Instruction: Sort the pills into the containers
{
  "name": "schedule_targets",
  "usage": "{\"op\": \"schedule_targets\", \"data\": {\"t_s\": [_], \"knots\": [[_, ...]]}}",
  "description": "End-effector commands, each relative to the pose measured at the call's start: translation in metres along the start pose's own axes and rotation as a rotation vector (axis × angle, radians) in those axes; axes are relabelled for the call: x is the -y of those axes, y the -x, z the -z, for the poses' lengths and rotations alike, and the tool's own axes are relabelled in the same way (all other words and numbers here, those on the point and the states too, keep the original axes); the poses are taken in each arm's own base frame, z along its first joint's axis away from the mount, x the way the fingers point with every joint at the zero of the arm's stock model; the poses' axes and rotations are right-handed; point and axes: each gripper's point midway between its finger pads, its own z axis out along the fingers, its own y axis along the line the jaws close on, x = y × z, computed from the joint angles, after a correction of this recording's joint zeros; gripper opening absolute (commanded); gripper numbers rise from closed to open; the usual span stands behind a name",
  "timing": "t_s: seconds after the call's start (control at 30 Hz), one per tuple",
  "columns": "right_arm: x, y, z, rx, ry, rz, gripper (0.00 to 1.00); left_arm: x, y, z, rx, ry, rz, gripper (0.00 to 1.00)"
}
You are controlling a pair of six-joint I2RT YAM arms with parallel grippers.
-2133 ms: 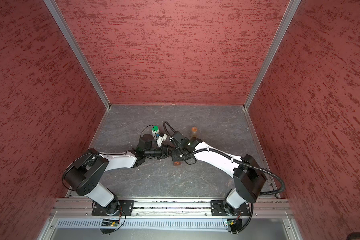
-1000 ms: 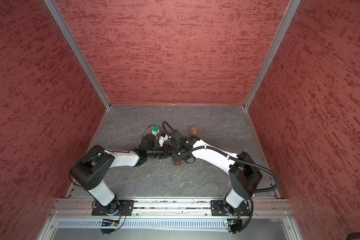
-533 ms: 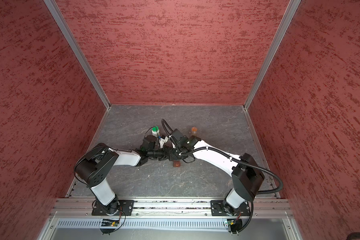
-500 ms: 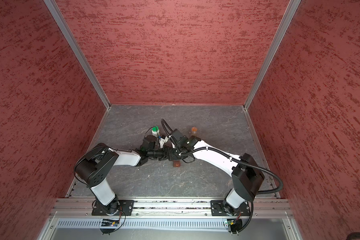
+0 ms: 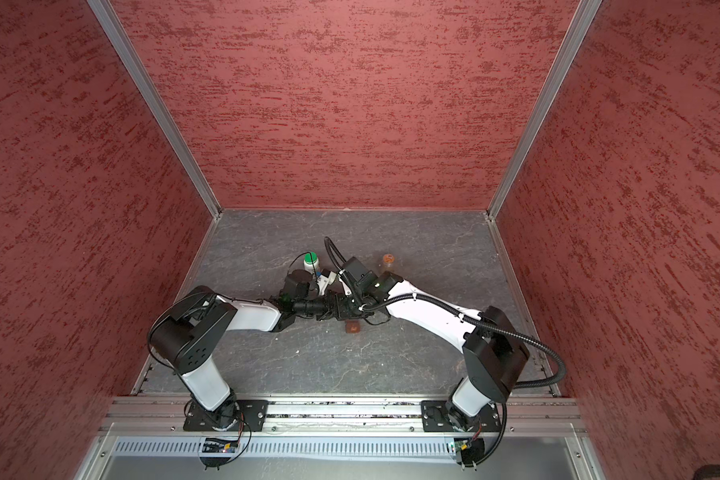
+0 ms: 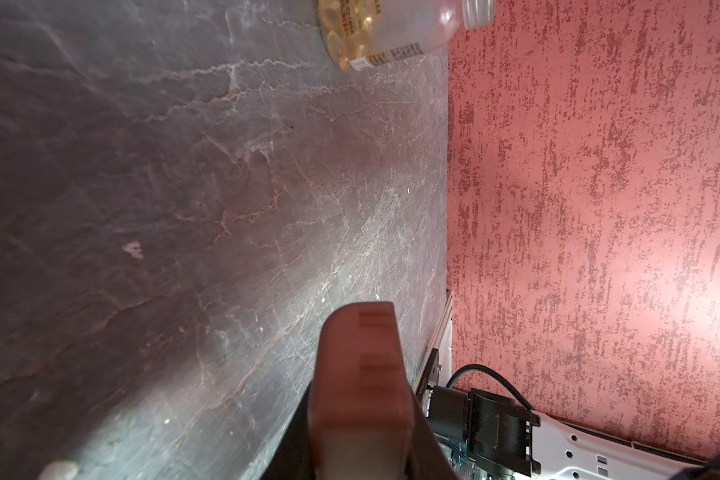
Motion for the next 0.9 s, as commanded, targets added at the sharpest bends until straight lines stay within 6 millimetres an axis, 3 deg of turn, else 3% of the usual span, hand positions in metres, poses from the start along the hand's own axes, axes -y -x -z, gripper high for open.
{"op": "schedule_targets", "data": {"t_s": [0.0,0.13,0.37,0.67,0.87], "knots": [[-0.026,0.003,0.011,0.034,0.095,0.04,0.41,0.001,0.004,0.0,0.017,-0.013,-0.017,0.09],[-0.021,0.004,0.015,0.047,0.076,0.038,0.34,-0.005,0.004,0.0,0.016,-0.003,-0.013,0.1],[-0.016,0.003,0.017,0.054,0.064,0.034,0.35,-0.013,0.003,-0.006,0.004,0.007,0.0,0.11],[0.02,0.011,0.046,0.154,-0.045,-0.011,0.42,-0.025,0.001,-0.02,-0.018,0.031,0.012,0.13],[0.04,0.009,0.057,0.184,-0.078,-0.041,0.42,-0.029,0.002,-0.033,-0.033,0.039,0.018,0.2]]}}
